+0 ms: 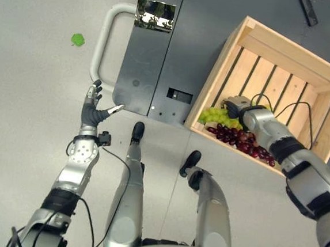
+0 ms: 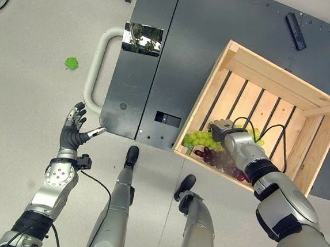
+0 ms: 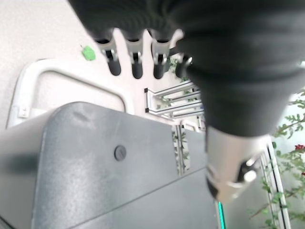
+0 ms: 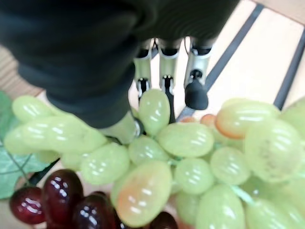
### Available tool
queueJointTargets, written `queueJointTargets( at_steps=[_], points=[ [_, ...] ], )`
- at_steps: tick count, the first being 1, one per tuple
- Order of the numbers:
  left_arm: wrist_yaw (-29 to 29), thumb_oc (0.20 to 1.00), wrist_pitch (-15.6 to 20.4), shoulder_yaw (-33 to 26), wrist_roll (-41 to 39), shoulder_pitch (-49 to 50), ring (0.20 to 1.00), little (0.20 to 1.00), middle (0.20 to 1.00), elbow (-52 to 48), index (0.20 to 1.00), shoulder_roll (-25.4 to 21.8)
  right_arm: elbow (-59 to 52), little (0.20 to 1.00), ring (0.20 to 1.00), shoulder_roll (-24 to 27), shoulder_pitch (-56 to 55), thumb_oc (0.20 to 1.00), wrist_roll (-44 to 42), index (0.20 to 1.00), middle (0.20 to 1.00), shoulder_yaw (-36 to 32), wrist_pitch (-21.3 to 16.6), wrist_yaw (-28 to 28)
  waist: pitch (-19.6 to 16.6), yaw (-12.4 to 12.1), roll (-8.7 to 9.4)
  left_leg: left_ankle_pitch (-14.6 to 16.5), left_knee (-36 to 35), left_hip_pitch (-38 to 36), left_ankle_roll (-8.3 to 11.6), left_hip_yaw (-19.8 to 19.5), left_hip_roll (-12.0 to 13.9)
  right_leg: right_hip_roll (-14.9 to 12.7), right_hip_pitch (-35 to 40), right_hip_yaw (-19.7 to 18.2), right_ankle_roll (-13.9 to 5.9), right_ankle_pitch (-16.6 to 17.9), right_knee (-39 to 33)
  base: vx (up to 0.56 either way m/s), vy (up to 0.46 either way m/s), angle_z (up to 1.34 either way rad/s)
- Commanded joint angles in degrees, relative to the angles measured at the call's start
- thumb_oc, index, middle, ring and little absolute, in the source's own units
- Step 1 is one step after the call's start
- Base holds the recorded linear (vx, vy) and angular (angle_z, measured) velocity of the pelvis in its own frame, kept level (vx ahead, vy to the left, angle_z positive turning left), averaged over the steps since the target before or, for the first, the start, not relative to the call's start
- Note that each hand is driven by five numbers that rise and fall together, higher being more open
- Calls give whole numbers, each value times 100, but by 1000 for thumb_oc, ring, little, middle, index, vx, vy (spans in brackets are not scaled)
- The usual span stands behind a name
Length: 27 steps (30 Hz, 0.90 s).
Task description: Pick up the fruits from the basket on one side to the basket on the other side
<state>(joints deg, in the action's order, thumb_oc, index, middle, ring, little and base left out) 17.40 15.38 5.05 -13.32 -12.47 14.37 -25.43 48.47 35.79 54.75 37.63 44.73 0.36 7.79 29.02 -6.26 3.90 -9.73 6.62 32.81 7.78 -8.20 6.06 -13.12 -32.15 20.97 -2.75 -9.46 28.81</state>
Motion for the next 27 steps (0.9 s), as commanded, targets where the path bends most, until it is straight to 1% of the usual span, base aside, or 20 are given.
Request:
queueJointTargets(
  at_steps=[1, 5, 9, 10, 11, 13, 14, 15, 16, 18, 19, 21, 22, 27],
  points=[
    [46, 1000, 160, -138, -118, -134, 1000, 1000, 1000, -466, 1000, -42, -43, 200, 200, 228, 160, 200, 163, 200, 200, 104, 34, -11, 77, -5, 109, 757, 476, -310, -245, -52, -19, 34, 408, -68, -361, 386, -934, 0, 0, 0],
    [70, 1000, 175, -140, -129, -131, 1000, 1000, 1000, -479, 1000, -41, -49, 200, 200, 279, 192, 200, 83, 200, 200, 36, 43, -85, 77, -9, 101, 750, 458, -311, -249, -51, -13, 36, 393, -71, -367, 395, -936, 0, 0, 0],
    [65, 1000, 180, -140, -140, -99, 1000, 1000, 1000, -503, 1000, -61, -19, 200, 200, 418, 330, 200, -220, 200, 200, -130, 42, -232, 77, -7, 87, 729, 431, -304, -252, -57, -13, 35, 369, -66, -374, 409, -936, 0, 0, 0],
    [58, 1000, 191, -142, -153, -84, 1000, 1000, 1000, -514, 1000, -70, -19, 200, 200, 475, 383, 200, -339, 200, 200, -183, 53, -264, 77, -3, 90, 725, 429, -303, -253, -57, -12, 37, 365, -68, -376, 417, -941, 0, 0, 0],
    [42, 1000, 202, -158, -183, -58, 1000, 1000, 1000, -558, 1000, -79, -78, 200, 200, 677, 569, 200, -619, 200, 200, -274, 29, -344, 77, -5, 97, 718, 434, -290, -253, -50, -27, 37, 362, -73, -375, 432, -949, 0, 0, 0],
    [34, 1000, 206, -162, -187, -43, 1000, 1000, 1000, -576, 1000, -80, -86, 200, 200, 761, 669, 200, -718, 200, 200, -276, 8, -391, 77, -7, 95, 720, 442, -283, -256, -48, -30, 38, 356, -72, -376, 437, -945, 0, 0, 0],
    [27, 1000, 217, -170, -178, -3, 1000, 1000, 1000, -628, 1000, -122, -190, 200, 200, 1010, 918, 200, -962, 200, 200, -322, -20, -448, 77, -3, 114, 722, 450, -288, -261, -38, -35, 37, 357, -78, -380, 457, -956, 0, 0, 0],
    [26, 1000, 215, -170, -178, -6, 1000, 1000, 1000, -629, 1000, -117, -196, 200, 200, 1017, 921, 200, -966, 200, 200, -319, -17, -443, 77, -2, 110, 722, 452, -284, -261, -38, -35, 37, 353, -79, -380, 458, -956, 0, 0, 0],
    [-2, 1000, 231, -157, -180, 25, 1000, 1000, 1000, -650, 1000, -141, -119, 200, 200, 1226, 1232, 200, -1135, 200, 200, -278, -49, -545, 77, -12, 127, 727, 450, -293, -263, -23, -38, 32, 363, -83, -386, 482, -984, 0, 0, 0],
    [-3, 1000, 234, -154, -181, 43, 1000, 1000, 1000, -669, 1000, -141, -56, 200, 200, 1307, 1375, 200, -1199, 200, 200, -228, -59, -586, 77, -9, 124, 724, 443, -297, -264, -23, -36, 33, 367, -87, -388, 491, -993, 0, 0, 0],
    [-24, 1000, 259, -116, -203, 79, 1000, 1000, 1000, -689, 1000, -190, 175, 200, 200, 1490, 1739, 200, -1295, 200, 200, -83, -84, -642, 77, -27, 136, 709, 411, -331, -261, -11, -34, 32, 401, -76, -387, 512, -1027, 0, 0, 0],
    [-48, 1000, 265, -85, -226, 113, 1000, 1000, 1000, -692, 1000, -206, 389, 200, 200, 1612, 2045, 200, -1314, 200, 200, 131, -108, -688, 77, -41, 138, 695, 373, -368, -257, -2, -33, 28, 435, -76, -394, 541, -1066, 0, 0, 0],
    [-44, 1000, 255, -104, -219, 141, 1000, 1000, 1000, -712, 1000, -223, 269, 200, 200, 1651, 2217, 200, -1297, 200, 200, 225, -88, -647, 77, -33, 151, 688, 359, -385, -256, 7, -27, 35, 443, -90, -394, 554, -1083, 0, 0, 0],
    [-80, 1000, 267, -97, -235, 188, 1000, 1000, 1000, -734, 1000, -245, 523, 200, 200, 1779, 2492, 200, -1289, 200, 200, 559, -168, -656, 77, -40, 173, 690, 360, -401, -255, 16, -44, 36, 468, -104, -405, 584, -1102, 0, 0, 0]
  ],
)
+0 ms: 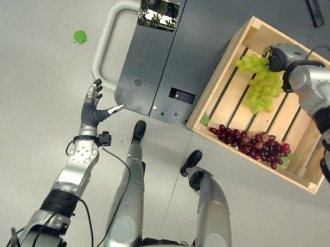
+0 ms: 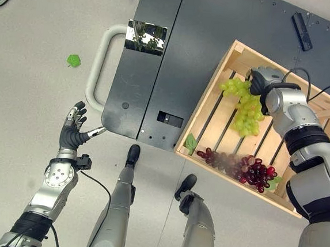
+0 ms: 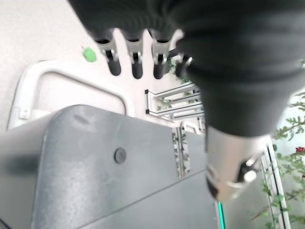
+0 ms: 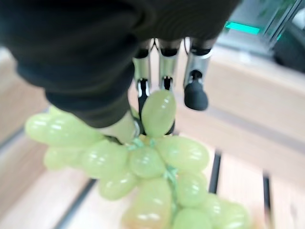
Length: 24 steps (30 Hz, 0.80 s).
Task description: Pick up the fruits from the basket on one side to the basket on the other side
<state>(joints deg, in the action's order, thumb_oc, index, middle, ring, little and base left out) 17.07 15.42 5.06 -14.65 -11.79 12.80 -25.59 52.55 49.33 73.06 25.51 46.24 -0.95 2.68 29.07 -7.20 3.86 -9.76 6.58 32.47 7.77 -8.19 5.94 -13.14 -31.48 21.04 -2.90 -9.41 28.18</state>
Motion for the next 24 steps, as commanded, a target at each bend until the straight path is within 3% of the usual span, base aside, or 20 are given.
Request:
queueJointTargets(
  at_steps=[1, 5, 6, 7, 24],
  points=[
    [-47, 1000, 263, -100, -101, 122, 1000, 1000, 1000, -578, 1000, -229, 114, 200, 200, 425, 662, 200, -78, 200, 200, 410, -36, -144, 72, 55, 176, 693, 365, -367, -254, 15, -32, 38, 401, -112, -391, 579, -1039, 0, 0, 0],
    [-48, 1000, 251, -127, -91, 132, 1000, 1000, 1000, -564, 1000, -232, -97, 200, 200, 400, 580, 200, -88, 200, 200, 350, -36, -93, 72, 81, 177, 710, 408, -331, -254, 38, -47, 38, 388, -123, -395, 589, -1045, 0, 0, 0],
    [-52, 1000, 247, -132, -92, 137, 1000, 1000, 1000, -565, 1000, -229, -146, 564, 564, 397, 537, 564, -85, 564, 564, 318, -29, -92, 72, 84, 173, 711, 413, -322, -258, 36, -52, 40, 379, -128, -399, 590, -1039, 0, 0, 0],
    [-52, 1000, 237, -147, -97, 148, 1000, 1000, 1000, -559, 1000, -214, -241, 1000, 1000, 384, 441, 1000, -72, 1000, 1000, 252, -17, -71, 72, 89, 165, 709, 414, -307, -265, 20, -53, 41, 368, -138, -401, 586, -1037, 0, 0, 0],
    [-98, 1000, 207, -107, -85, 113, 1000, 1000, 1000, -532, 1000, -183, -662, 1000, 1000, 203, -157, 1000, -73, 1000, 1000, -165, -13, 49, 72, 134, 158, 773, 548, -233, -274, 45, -86, 52, 314, -189, -397, 600, -1034, 0, 0, 0]
  ],
)
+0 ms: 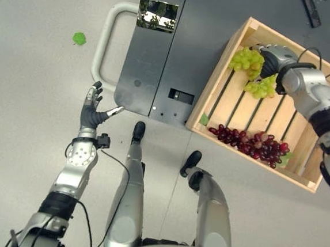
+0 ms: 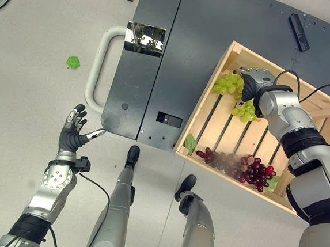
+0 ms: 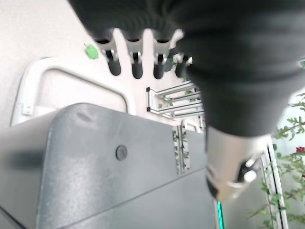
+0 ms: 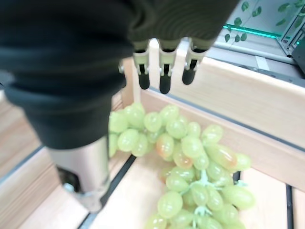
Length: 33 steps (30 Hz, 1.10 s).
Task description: Pick up the fruits from the basket on one side to the basket on the other side
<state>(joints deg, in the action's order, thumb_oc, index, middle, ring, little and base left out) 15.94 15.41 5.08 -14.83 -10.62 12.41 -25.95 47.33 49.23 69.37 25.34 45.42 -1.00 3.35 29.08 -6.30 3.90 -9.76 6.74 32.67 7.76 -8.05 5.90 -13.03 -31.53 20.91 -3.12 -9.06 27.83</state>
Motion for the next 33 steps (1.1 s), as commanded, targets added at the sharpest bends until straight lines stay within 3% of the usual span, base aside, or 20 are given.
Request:
queueJointTargets(
  at_steps=[1, 10, 17, 23, 33],
  points=[
    [15, 1000, 209, -103, -68, -8, 1000, 1000, 1000, -499, 1000, -142, -168, 1000, 1000, 213, 191, 1000, -52, 1000, 1000, -90, -11, -3, 71, 45, 150, 772, 535, -249, -272, 32, -79, 41, 315, -175, -375, 568, -998, 0, 0, 0],
    [18, 1000, 198, -106, -49, -8, 1000, 1000, 1000, -532, 1000, -144, -306, 1000, 1000, 189, 15, 1000, -88, 1000, 1000, -250, -3, 11, 71, 54, 146, 790, 569, -229, -277, 43, -85, 48, 293, -201, -373, 558, -975, 0, 0, 0],
    [91, 1000, 184, -63, -83, -31, 1000, 1000, 1000, -555, 1000, -143, 114, 1000, 1000, -329, -182, 1000, -141, 1000, 1000, -621, 153, -437, 71, 4, 80, 800, 614, -103, -293, 51, -107, 50, 172, -205, -386, 550, -932, 1, 0, -1],
    [198, 1000, 149, -36, -235, -25, 1000, 1000, 1000, -659, 1000, -174, 1041, 1000, 1000, -926, -174, 1000, -275, 1000, 1000, -900, 372, -868, 71, -70, -136, 741, 622, 268, -320, 23, -163, 15, -214, -166, -389, 530, -805, 2, 2, -2],
    [273, 1000, 185, -52, -204, 104, 1000, 1000, 1000, -910, 1000, -227, 1422, 1000, 1000, -1043, -6, 1000, -165, 1000, 1000, -875, 411, -1137, 71, -103, -355, 781, 781, 763, -385, 4, -302, -144, -741, -187, -432, 489, -501, 13, 6, 0]
  ],
)
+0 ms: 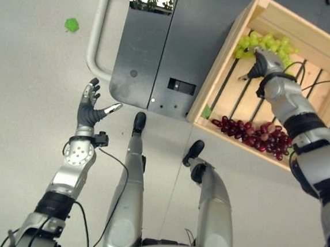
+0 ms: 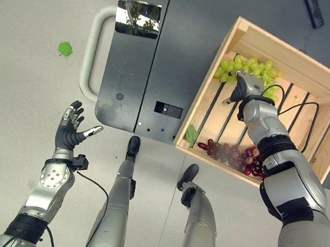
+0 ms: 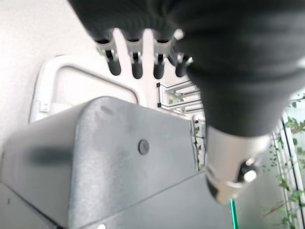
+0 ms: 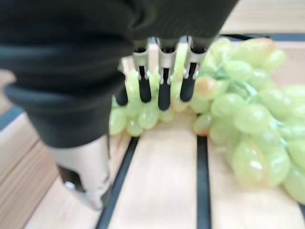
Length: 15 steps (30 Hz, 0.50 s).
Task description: Pick up the fruits from the basket on one side to the basket on the other side
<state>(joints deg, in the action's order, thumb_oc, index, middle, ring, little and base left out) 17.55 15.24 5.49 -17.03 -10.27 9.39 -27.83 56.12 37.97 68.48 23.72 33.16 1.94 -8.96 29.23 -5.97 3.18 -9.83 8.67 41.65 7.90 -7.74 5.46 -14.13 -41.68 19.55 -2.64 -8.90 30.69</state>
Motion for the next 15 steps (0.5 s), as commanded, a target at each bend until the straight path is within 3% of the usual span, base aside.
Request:
queueJointTargets(
  at_steps=[1, 7, 15],
  points=[
    [115, 1000, 203, -81, 15, 65, 1000, 1000, 1000, -627, 1000, -40, 584, 1000, 1000, 82, 91, 1000, 1, 1000, 1000, 356, 119, 74, 56, -138, -312, 783, 584, -110, -401, -34, -265, -54, 230, -56, -479, 463, -754, 30, 20, 4],
    [169, 1000, 204, -11, 57, 63, 1000, 1000, 1000, -605, 1000, -11, 506, 1000, 1000, 101, 69, 1000, 4, 1000, 1000, 370, 111, 41, 56, -90, -377, 786, 581, -109, -431, -6, -328, -92, 190, -96, -482, 468, -714, 22, 21, 4],
    [214, 1000, 172, -48, 186, 60, 1000, 1000, 1000, -609, 1000, 32, -775, 1000, 1000, 401, -512, 1000, 186, 1000, 1000, 213, 71, 231, 56, 70, -236, 872, 656, -183, -451, 61, -358, -111, 287, -176, -510, 529, -799, 0, 0, 0]
  ],
)
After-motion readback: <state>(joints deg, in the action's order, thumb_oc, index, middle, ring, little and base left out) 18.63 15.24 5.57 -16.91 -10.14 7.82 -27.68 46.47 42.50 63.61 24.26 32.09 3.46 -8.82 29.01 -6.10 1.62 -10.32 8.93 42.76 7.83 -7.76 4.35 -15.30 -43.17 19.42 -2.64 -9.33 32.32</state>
